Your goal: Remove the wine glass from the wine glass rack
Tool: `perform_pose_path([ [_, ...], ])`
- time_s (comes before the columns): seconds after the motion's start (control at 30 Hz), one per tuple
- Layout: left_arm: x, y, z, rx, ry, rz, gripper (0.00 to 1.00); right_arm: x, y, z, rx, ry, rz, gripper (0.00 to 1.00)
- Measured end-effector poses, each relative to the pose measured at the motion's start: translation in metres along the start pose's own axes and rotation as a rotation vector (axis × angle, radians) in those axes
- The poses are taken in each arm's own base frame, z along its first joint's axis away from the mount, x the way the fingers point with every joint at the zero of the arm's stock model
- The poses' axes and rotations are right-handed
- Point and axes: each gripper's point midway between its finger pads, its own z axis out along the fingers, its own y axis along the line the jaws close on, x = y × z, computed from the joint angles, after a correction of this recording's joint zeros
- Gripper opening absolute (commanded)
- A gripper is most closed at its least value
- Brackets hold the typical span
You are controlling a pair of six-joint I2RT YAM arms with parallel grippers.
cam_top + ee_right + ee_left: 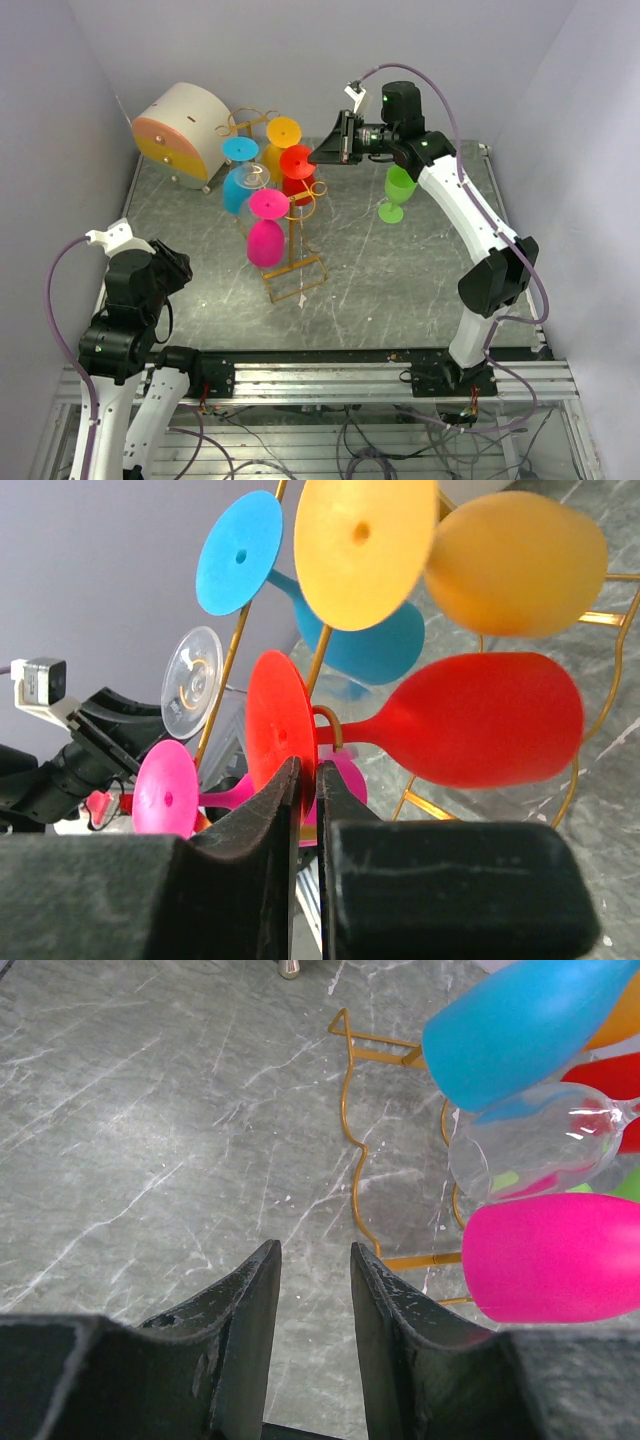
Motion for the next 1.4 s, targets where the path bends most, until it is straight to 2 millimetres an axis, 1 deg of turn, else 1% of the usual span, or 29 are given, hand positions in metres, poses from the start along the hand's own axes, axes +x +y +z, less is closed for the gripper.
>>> perform_pose_path([
  [0.23,0.0,0.0,0.0,0.0,0.0,0.0,0.45,-0.006,0.001,0.0,0.004,-0.026,0.002,0.0],
  [0.4,0.0,0.0,0.0,0.0,0.0,0.0,0.45,-0.011,0.003,-0.001,0.008,-0.049,0.018,0.0],
  [0.53,0.0,0.0,0.0,0.0,0.0,0.0,0.45,-0.01,0.001,-0.004,0.011,-0.067,0.052,0.0],
  [0.87,0.0,0.0,0.0,0.0,0.0,0.0,0.45,-0.018,-0.012,-0.025,0.002,-0.159,0.192,0.0],
  [1.0,0.0,0.0,0.0,0.0,0.0,0.0,0.45,-0.024,-0.016,-0.029,-0.017,-0.2,0.225,0.0],
  [1.23,0.0,0.0,0.0,0.0,0.0,0.0,0.45,-0.032,-0.013,-0.034,-0.052,-0.242,0.234,0.0],
  [1.33,0.0,0.0,0.0,0.0,0.0,0.0,0.46,-0.035,-0.011,-0.037,-0.035,-0.261,0.208,0.0],
  [1.4,0.0,0.0,0.0,0.0,0.0,0.0,0.46,-0.038,-0.009,-0.044,-0.006,-0.29,0.165,0.0],
])
